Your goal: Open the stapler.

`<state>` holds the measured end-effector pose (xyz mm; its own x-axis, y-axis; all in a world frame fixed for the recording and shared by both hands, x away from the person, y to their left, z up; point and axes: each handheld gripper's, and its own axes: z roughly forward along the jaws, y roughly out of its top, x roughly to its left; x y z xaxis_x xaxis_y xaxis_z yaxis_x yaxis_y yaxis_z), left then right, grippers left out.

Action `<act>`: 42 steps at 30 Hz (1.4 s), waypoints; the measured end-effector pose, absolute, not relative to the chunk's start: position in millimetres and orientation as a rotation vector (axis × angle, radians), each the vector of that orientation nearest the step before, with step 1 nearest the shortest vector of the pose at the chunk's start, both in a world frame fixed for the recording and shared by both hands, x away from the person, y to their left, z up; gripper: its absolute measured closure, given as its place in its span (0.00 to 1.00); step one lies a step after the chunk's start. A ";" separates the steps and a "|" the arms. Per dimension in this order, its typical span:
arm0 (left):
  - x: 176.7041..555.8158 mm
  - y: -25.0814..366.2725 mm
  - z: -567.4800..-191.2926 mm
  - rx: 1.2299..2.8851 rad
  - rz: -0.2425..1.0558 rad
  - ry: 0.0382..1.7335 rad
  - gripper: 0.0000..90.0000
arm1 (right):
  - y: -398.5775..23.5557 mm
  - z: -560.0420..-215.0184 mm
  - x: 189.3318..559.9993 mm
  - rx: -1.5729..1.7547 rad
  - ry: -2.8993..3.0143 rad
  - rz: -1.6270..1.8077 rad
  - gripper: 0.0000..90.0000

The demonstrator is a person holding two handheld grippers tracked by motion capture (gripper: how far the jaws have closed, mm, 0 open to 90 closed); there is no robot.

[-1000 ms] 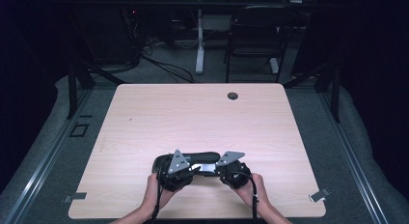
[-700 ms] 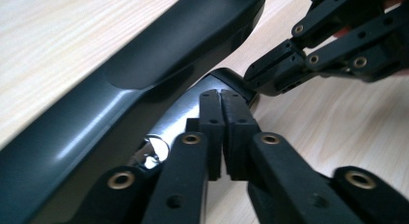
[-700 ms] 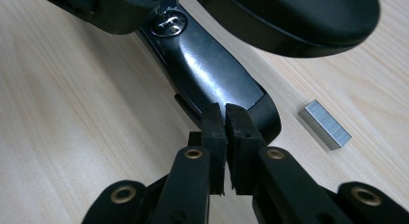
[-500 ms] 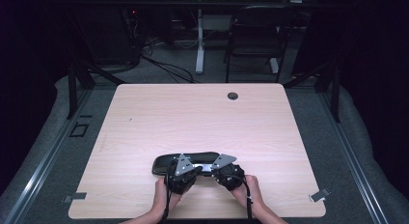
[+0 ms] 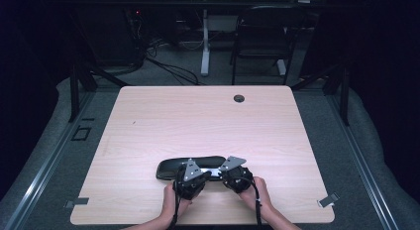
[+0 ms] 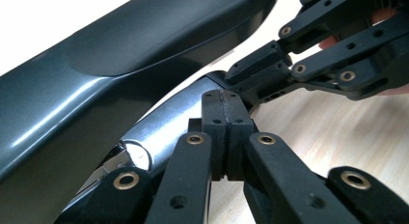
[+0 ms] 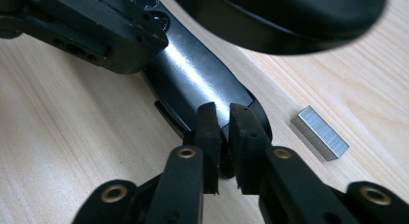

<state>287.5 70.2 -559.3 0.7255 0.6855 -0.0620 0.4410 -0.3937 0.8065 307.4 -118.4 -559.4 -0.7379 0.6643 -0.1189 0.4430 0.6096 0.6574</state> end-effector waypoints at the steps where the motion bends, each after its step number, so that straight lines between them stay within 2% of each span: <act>1: 288.0 70.5 -560.0 2.041 0.349 0.866 1.00 | -119.5 -560.1 307.6 0.902 2.486 0.895 0.92; 5: 290.9 71.7 -561.3 2.021 0.352 0.871 1.00 | -120.0 -562.8 303.9 0.893 2.456 0.918 0.93; 9: 292.1 69.7 -563.2 2.008 0.355 0.876 1.00 | -118.7 -564.8 300.8 0.843 2.451 0.923 1.00; 16: 296.2 70.6 -563.6 1.975 0.291 0.933 1.00 | -118.9 -562.9 304.5 0.860 2.478 0.919 1.00; 29: 293.3 67.2 -560.7 1.980 0.390 0.903 1.00 | -119.4 -562.6 304.2 0.881 2.480 0.923 1.00; 42: 295.3 63.6 -564.8 1.964 0.409 0.922 1.00 | -120.7 -562.0 306.7 0.959 2.484 0.946 1.00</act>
<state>295.3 63.6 -564.8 0.6674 0.7412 -0.0728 0.4435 -0.3170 0.8383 306.7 -120.7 -562.0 -0.7257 0.6861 -0.0511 0.4781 0.5563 0.6796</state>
